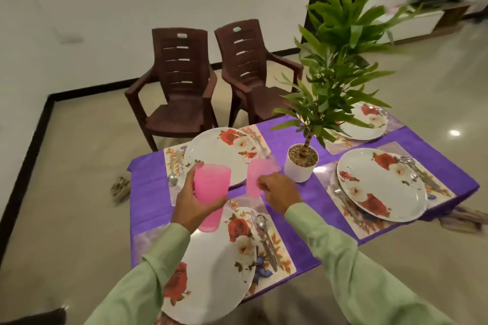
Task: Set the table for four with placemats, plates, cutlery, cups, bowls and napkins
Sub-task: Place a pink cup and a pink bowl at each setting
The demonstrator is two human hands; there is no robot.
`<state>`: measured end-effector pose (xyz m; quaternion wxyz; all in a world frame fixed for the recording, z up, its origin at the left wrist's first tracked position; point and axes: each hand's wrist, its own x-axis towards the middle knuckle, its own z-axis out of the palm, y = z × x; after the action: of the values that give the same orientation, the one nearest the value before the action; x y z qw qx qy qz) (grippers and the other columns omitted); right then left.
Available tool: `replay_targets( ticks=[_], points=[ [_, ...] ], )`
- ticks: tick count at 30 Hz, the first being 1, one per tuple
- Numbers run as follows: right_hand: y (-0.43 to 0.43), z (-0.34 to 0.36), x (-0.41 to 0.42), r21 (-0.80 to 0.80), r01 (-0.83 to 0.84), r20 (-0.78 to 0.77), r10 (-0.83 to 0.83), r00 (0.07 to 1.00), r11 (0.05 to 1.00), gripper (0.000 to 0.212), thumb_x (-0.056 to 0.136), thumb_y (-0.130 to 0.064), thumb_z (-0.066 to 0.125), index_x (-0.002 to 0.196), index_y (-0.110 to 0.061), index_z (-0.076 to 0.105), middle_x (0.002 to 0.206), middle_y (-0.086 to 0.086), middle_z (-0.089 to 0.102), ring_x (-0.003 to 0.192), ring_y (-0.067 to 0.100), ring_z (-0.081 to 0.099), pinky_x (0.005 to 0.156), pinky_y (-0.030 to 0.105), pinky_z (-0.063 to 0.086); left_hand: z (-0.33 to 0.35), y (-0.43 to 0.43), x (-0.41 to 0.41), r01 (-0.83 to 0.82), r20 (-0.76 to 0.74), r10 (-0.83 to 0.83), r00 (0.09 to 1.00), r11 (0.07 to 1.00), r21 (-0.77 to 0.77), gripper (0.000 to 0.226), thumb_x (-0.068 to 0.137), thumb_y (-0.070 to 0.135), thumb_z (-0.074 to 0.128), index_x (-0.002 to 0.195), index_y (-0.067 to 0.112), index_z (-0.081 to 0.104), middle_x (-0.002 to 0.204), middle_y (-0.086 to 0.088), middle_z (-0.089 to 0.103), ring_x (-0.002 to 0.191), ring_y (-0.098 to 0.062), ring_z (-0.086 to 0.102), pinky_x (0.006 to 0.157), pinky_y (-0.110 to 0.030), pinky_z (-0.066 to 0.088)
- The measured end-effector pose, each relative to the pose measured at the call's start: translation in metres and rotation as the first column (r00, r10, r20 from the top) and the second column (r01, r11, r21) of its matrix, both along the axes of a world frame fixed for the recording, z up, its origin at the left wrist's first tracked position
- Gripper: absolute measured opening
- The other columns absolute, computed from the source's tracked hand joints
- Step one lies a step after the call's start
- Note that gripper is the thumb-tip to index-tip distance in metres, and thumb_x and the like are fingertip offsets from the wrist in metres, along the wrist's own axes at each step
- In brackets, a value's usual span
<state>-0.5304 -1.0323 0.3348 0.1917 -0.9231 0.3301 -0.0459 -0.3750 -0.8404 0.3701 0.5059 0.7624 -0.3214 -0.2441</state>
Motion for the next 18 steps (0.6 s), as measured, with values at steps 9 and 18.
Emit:
replay_targets(
  ticks=[9, 18],
  points=[
    [0.005, -0.051, 0.020, -0.045, -0.176, -0.315, 0.154, 0.937, 0.983, 0.032, 0.090, -0.004, 0.049, 0.117, -0.009, 0.064, 0.109, 0.019, 0.066, 0.104, 0.037, 0.062, 0.080, 0.038, 0.050, -0.002, 0.008, -0.001, -0.067, 0.019, 0.067, 0.998, 0.998, -0.017, 0.105, 0.053, 0.052, 0.089, 0.138, 0.056, 0.029, 0.134, 0.003, 0.047, 0.107, -0.024, 0.057, 0.077, -0.045, 0.059],
    [0.000, -0.052, 0.017, -0.091, -0.210, -0.154, 0.194, 0.969, 0.974, 0.042, 0.091, -0.013, 0.060, 0.132, -0.011, 0.056, 0.130, 0.013, 0.060, 0.124, 0.034, 0.051, 0.103, 0.042, 0.039, -0.012, -0.006, -0.009, 0.023, -0.012, -0.024, 1.000, 0.999, -0.042, 0.107, 0.052, 0.052, 0.089, 0.140, 0.055, 0.028, 0.133, 0.007, 0.045, 0.109, -0.021, 0.057, 0.080, -0.047, 0.059]
  ],
)
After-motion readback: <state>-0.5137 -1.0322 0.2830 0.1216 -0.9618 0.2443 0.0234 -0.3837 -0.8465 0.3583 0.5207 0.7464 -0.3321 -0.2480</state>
